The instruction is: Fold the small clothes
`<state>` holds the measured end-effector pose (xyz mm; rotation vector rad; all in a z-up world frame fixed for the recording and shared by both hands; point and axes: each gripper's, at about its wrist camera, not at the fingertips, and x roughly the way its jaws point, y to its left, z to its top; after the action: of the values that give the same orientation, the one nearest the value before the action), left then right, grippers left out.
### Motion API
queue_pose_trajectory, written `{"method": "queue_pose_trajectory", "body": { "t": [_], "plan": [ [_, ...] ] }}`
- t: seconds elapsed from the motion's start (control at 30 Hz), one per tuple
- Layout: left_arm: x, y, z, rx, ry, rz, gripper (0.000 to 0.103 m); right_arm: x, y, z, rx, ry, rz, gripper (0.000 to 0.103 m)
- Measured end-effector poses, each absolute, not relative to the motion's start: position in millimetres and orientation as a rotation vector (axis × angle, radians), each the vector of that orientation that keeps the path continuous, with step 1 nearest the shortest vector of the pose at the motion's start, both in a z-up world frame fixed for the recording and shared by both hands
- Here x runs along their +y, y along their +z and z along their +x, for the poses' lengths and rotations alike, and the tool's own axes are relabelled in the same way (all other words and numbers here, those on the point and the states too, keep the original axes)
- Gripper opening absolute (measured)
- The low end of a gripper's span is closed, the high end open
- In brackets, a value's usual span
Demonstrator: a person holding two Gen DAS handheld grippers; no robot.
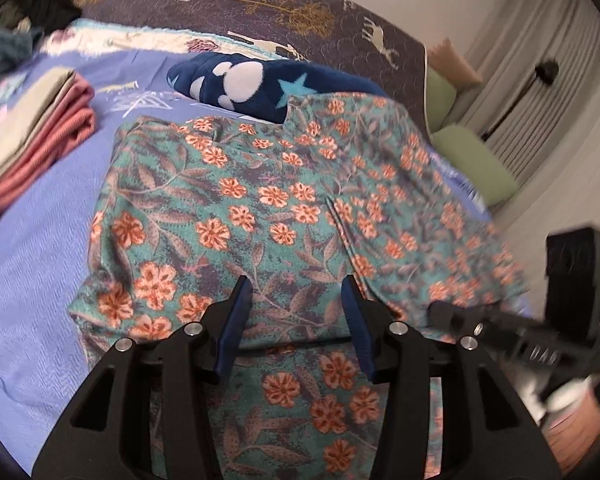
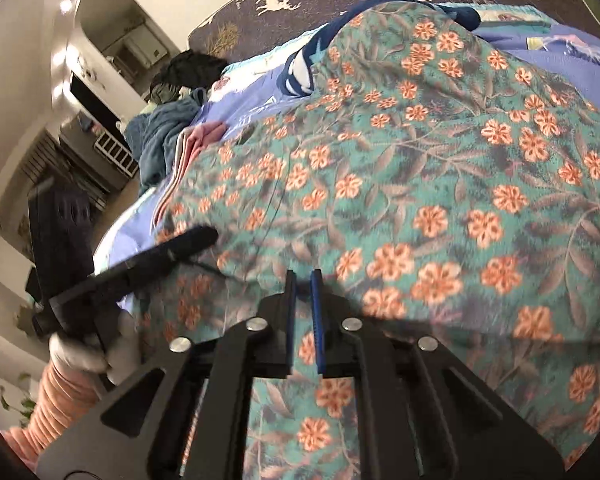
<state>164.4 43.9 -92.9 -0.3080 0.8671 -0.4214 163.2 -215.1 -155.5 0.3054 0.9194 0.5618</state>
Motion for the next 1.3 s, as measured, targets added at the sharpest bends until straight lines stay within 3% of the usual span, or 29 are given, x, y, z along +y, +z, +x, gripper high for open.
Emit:
{"method": "queue_pose_trajectory", "body": {
  "t": [0.13,0.37,0.43,0.47,0.5,0.63,0.73,0.87,1.2,1.3],
  "plan": [
    [41,-90,160,0.892,-0.489,-0.392,0.050,-207,-148,144,0.898,0.586,0.229,0.024],
    [-11,-88,173,0.963,-0.561,-0.252,0.049,-219,-138,131,0.891,0.554,0.197,0.033],
    [-24,-92,177,0.983,-0.561,-0.207,0.029,-229,-133,123,0.871,0.538,0.198,0.038],
    [-30,-93,180,0.986,-0.566,-0.188,0.005,-235,-131,119,0.863,0.528,0.197,0.039],
    [-33,-93,184,0.994,-0.579,-0.206,0.002,-241,-129,115,0.855,0.518,0.195,0.040],
    [-29,-47,180,0.863,-0.621,-0.243,0.002,-266,-124,106,0.826,0.419,0.147,0.048],
    [-12,18,162,0.683,-0.635,-0.218,0.002,-295,-130,109,0.846,0.294,0.156,0.048],
    [25,54,139,0.566,-0.537,-0.126,0.003,-335,-138,109,0.861,0.162,0.239,0.048],
    [91,-31,158,0.776,-0.323,-0.141,0.003,-331,-142,107,0.859,0.175,0.218,0.052],
    [93,-30,160,0.766,-0.315,-0.148,0.003,-317,-137,108,0.849,0.224,0.184,0.045]
  ]
}}
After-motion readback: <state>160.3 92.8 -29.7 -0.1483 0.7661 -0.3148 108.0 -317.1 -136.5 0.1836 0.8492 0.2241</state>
